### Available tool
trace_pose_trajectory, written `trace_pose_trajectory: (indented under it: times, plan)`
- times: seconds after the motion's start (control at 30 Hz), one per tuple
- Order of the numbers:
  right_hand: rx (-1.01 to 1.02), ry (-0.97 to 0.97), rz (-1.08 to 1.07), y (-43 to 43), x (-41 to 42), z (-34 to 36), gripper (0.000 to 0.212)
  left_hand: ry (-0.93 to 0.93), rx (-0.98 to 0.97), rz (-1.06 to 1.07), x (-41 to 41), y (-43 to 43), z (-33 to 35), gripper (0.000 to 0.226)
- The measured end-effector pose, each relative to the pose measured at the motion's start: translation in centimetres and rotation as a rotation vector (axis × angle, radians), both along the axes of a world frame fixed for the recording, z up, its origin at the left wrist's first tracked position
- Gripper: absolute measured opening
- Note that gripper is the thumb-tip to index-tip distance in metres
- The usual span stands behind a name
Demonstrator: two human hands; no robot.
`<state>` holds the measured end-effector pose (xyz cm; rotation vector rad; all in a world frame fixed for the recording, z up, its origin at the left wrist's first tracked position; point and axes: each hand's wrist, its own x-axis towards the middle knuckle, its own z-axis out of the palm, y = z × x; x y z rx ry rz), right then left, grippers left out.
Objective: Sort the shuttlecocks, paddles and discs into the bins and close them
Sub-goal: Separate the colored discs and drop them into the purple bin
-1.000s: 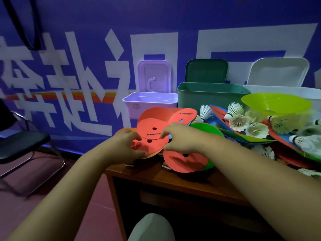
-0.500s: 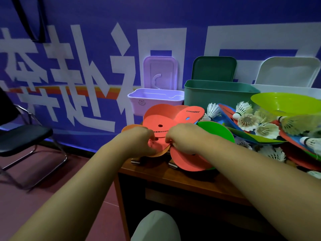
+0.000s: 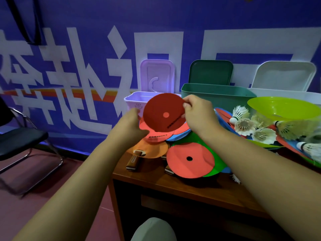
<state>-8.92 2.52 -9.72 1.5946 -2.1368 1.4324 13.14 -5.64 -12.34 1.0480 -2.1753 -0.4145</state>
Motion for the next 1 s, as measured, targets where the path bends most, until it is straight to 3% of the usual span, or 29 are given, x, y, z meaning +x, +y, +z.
trace_pose_trajectory:
  times: [0.07, 0.2, 0.33, 0.47, 0.6, 0.7, 0.9, 1.0]
  plan:
    - [-0.044, -0.012, -0.040, 0.4, -0.4, 0.9, 0.022, -0.214, 0.001, -0.040, -0.8, -0.4, 0.1, 0.057]
    - [-0.078, -0.012, -0.088, 1.3, -1.4, 1.9, 0.024, -0.573, -0.003, -0.112, -2.1, -1.7, -0.3, 0.073]
    - [-0.077, -0.003, -0.119, 2.0, -2.0, 2.1, 0.027, -0.697, -0.045, -0.130, -3.4, -2.3, -0.6, 0.069]
    - [-0.054, -0.046, -0.116, 2.4, -1.9, 2.3, 0.031, -0.841, -0.231, -0.120, -4.2, -2.4, -0.6, 0.040]
    - [-0.063, -0.081, -0.101, 2.1, -1.7, 2.5, 0.030, -0.796, -0.366, -0.099, -4.1, -2.5, 0.3, 0.024]
    - [-0.087, -0.087, -0.104, 1.5, -1.6, 3.0, 0.028, -0.613, -0.444, -0.049, -3.9, -3.1, 1.5, 0.020]
    - [-0.104, 0.003, -0.094, -0.1, -1.6, 4.0, 0.026, -0.192, -0.406, 0.066, -3.8, -4.5, 4.0, 0.027]
    - [-0.102, 0.052, -0.076, -1.1, -1.5, 4.5, 0.029, -0.003, -0.275, 0.047, -3.7, -5.6, 5.3, 0.025]
